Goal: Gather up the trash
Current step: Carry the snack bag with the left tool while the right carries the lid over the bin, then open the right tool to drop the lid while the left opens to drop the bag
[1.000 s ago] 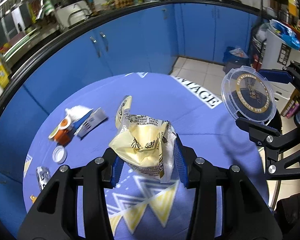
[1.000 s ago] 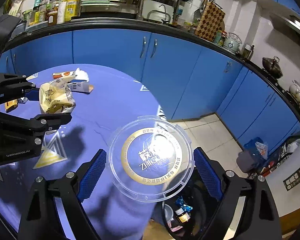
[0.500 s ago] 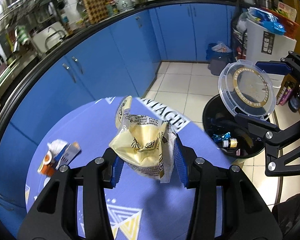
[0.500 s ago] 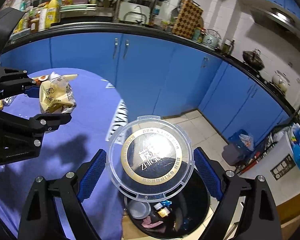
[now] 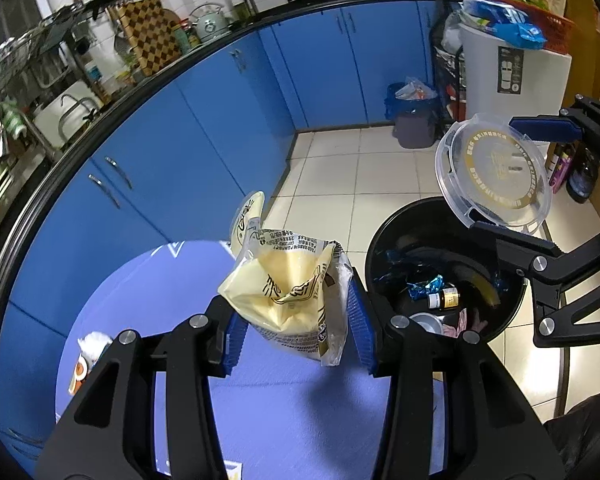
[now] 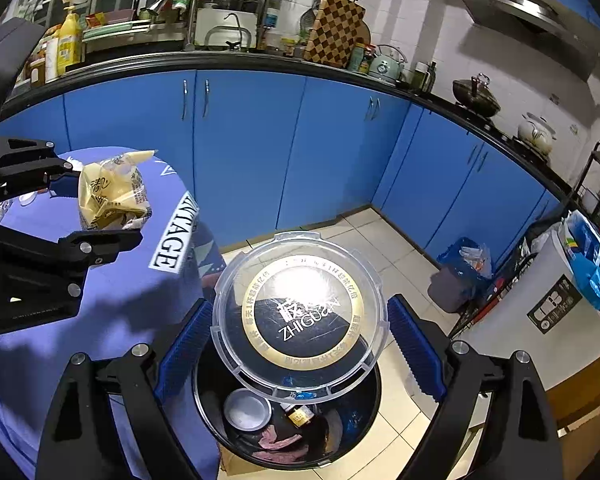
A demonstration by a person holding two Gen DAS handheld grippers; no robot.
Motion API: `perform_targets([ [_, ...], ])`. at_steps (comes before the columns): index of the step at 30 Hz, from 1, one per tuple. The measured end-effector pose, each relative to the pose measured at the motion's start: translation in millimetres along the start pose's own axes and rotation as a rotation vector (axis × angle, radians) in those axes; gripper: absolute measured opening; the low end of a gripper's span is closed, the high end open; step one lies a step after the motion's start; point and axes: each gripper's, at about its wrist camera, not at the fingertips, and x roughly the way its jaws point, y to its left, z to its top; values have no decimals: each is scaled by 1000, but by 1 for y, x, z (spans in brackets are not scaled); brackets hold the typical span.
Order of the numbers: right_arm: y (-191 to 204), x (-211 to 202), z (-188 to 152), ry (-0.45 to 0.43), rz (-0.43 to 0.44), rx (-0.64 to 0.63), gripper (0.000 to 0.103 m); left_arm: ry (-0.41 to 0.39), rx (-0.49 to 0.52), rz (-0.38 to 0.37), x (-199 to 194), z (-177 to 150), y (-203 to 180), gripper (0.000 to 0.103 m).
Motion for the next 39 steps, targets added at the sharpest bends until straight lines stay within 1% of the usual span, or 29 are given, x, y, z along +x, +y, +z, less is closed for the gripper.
perform_targets([
  [10,-17,6,-7,10,-2,16,86,-4,31,-5,9,14,-11,46],
  [19,-24,5,-7,8,14,38,87,-5,44,-7,10,16,-12,46],
  [21,-27,7,-8,20,5,42,94,-7,47,-6,10,16,-12,46],
  [22,-29,6,-9,19,-9,44,94,-8,50,-5,9,16,-12,46],
  [25,-34,4,-11,12,1,55,94,-12,57,-6,9,18,-14,46],
  [29,-42,0,-14,6,-34,61,94,-15,66,-12,9,19,-16,46],
  [39,-60,-7,-25,6,-58,87,94,-25,102,-37,8,27,-28,46],
])
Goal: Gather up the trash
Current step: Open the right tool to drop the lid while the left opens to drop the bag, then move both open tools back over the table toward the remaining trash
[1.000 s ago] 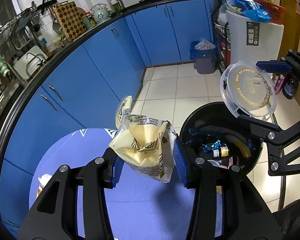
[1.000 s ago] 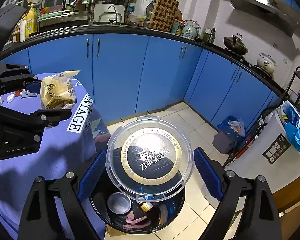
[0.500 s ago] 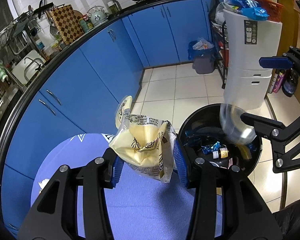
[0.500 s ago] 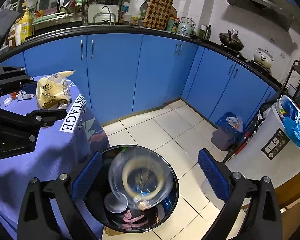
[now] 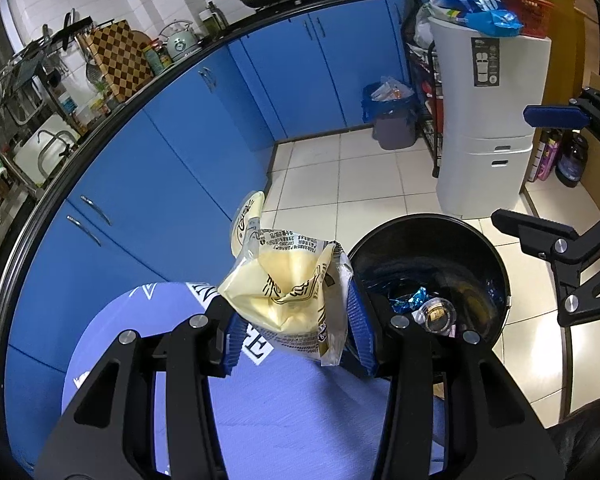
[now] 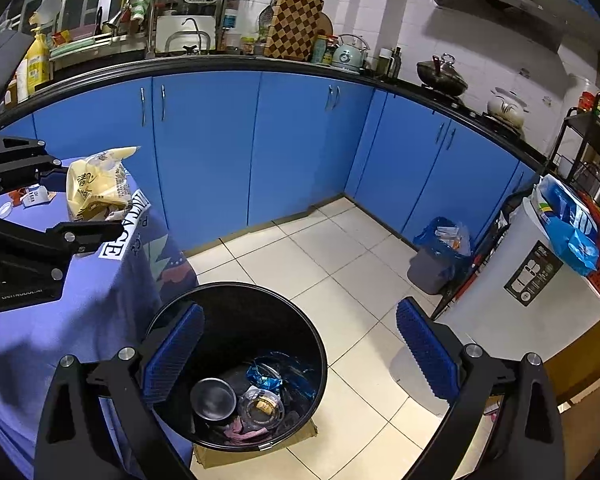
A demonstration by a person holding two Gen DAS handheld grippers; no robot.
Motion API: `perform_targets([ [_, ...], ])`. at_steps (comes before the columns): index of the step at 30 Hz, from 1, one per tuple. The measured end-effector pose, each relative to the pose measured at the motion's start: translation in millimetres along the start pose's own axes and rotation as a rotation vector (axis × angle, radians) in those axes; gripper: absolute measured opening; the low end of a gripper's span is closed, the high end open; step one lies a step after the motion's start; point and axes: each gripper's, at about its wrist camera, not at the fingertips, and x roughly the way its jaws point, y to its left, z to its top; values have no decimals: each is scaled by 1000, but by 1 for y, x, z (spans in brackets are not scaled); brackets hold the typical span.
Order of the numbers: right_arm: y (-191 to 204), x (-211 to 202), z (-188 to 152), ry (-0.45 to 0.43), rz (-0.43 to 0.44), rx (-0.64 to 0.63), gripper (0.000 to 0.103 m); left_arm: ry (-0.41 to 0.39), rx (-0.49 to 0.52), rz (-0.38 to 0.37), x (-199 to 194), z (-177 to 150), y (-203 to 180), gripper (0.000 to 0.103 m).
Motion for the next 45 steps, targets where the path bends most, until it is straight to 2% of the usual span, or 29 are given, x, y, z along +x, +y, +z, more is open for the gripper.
perform_targets([
  [4,-3,0,-3,0,-4,1,94,-5,14,-6,0,6,-5,48],
  [8,-5,2,-5,5,-12,4,94,-26,12,6,-3,14,-9,61],
  [13,-12,4,-10,12,-11,24,94,-39,23,7,-4,21,-14,70],
  [15,-14,5,-11,13,-12,31,94,-36,28,15,-3,21,-15,84],
  [17,-15,5,-12,14,-11,36,94,-42,19,24,-3,21,-12,92],
  [24,-10,3,-9,10,-1,29,94,-29,-4,25,-6,17,-3,92],
  [33,24,-5,7,-7,31,-29,94,-34,-39,45,-21,0,14,92],
  [45,73,-32,36,-57,59,-137,94,-51,-147,102,-57,-40,63,92],
])
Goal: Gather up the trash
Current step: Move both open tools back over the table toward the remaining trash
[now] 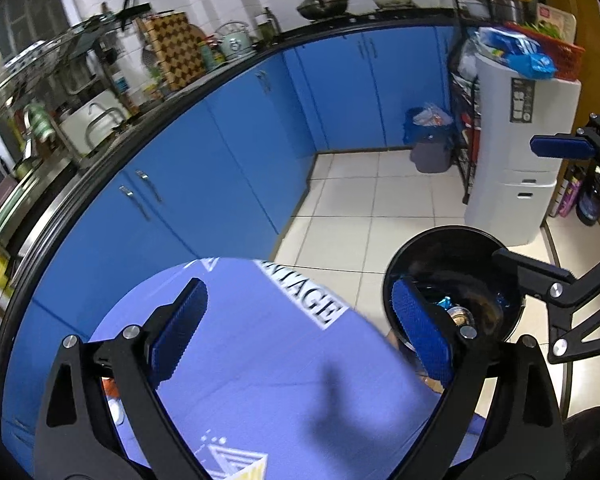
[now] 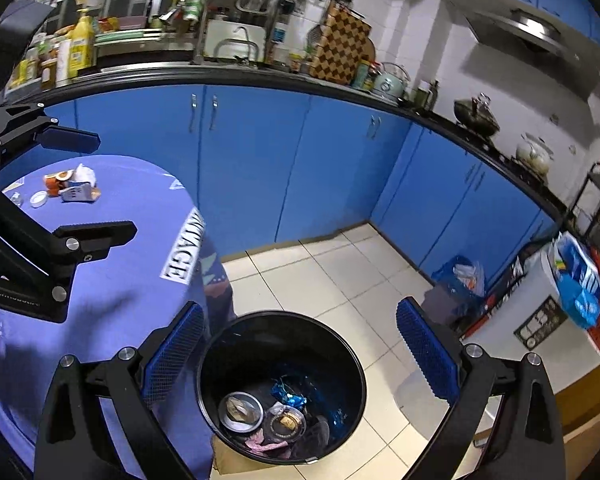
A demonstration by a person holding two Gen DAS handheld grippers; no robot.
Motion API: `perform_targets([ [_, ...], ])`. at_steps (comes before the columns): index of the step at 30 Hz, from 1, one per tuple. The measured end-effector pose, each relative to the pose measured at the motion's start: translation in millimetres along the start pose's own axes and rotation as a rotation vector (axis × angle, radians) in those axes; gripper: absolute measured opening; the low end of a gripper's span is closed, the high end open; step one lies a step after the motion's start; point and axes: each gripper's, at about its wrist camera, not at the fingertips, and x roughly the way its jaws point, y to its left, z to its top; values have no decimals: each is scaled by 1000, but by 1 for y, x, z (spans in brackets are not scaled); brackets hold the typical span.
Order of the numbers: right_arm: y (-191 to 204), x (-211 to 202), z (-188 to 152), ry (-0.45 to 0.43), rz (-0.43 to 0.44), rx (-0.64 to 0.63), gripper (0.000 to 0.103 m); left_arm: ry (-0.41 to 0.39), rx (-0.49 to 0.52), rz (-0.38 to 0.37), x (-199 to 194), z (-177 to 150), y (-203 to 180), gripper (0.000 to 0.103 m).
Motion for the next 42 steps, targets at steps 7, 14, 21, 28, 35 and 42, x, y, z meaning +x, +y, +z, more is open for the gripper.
perform_targets([
  [7,42,-16,21,-39,53,-73,94,-15,-60,52,-30,-30,39,95],
  [14,96,-25,49,-77,142,-137,94,-22,-132,121,-58,-69,81,99],
  [21,156,-21,70,-100,184,-181,94,16,-221,220,-76,-115,124,99],
  [28,220,2,75,-43,277,-239,94,106,-287,342,-75,-179,168,100],
  [35,265,32,77,26,338,-267,94,235,-386,406,-54,-244,208,100],
  [42,295,59,85,74,385,-280,94,338,-630,358,-32,-308,259,99],
])
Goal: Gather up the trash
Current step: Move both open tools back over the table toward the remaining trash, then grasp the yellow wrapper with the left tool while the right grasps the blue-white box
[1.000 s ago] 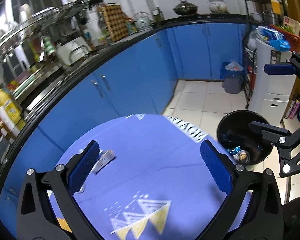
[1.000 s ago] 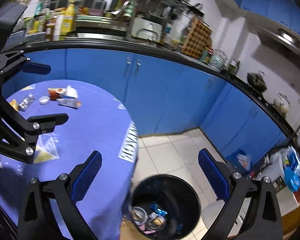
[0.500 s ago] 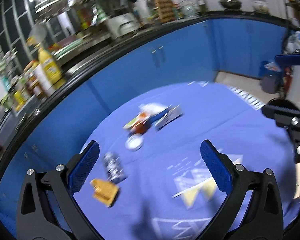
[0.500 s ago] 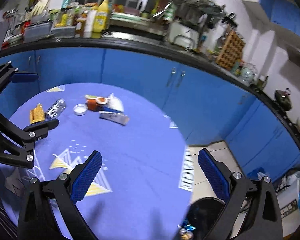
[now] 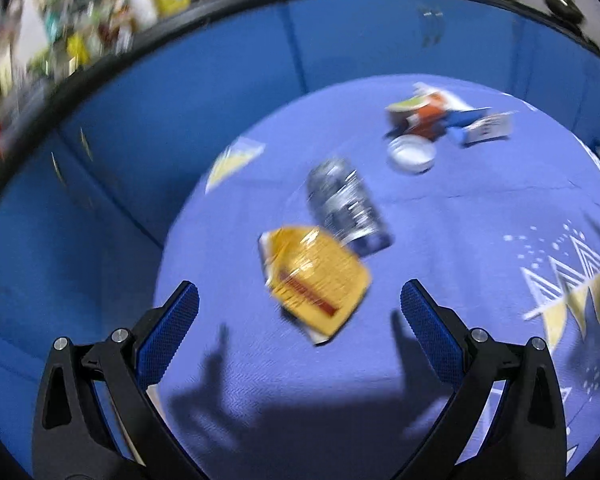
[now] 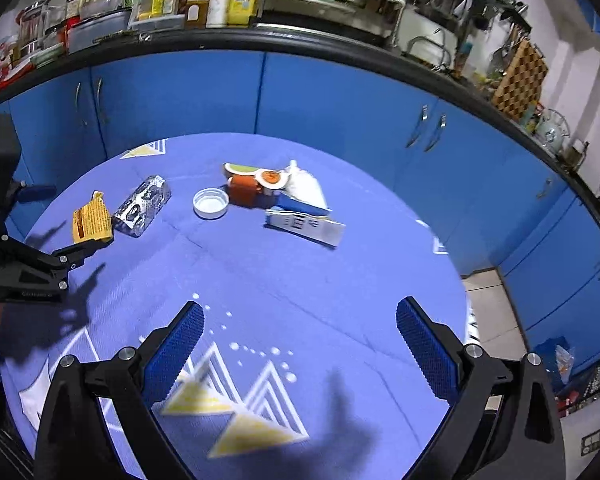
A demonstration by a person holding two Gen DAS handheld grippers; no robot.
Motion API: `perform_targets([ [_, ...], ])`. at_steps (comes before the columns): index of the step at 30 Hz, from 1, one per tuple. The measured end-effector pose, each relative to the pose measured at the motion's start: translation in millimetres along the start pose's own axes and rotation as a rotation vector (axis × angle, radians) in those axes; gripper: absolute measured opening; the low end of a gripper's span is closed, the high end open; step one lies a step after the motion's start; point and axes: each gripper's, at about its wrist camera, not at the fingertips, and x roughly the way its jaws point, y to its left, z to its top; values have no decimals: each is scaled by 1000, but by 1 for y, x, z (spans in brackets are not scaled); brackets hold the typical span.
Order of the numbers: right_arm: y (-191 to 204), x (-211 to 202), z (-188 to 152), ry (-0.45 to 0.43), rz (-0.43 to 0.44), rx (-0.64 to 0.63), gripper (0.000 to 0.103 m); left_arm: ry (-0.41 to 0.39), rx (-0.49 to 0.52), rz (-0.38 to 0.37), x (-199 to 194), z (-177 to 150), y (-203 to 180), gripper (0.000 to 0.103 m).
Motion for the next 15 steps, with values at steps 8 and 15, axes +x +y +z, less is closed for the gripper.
perform_targets([
  [8,7,47,28,50,112,46,94,46,-157,-98,30,2,25,90],
  [15,0,83,46,57,126,84,94,36,-155,-144,37,29,21,38],
])
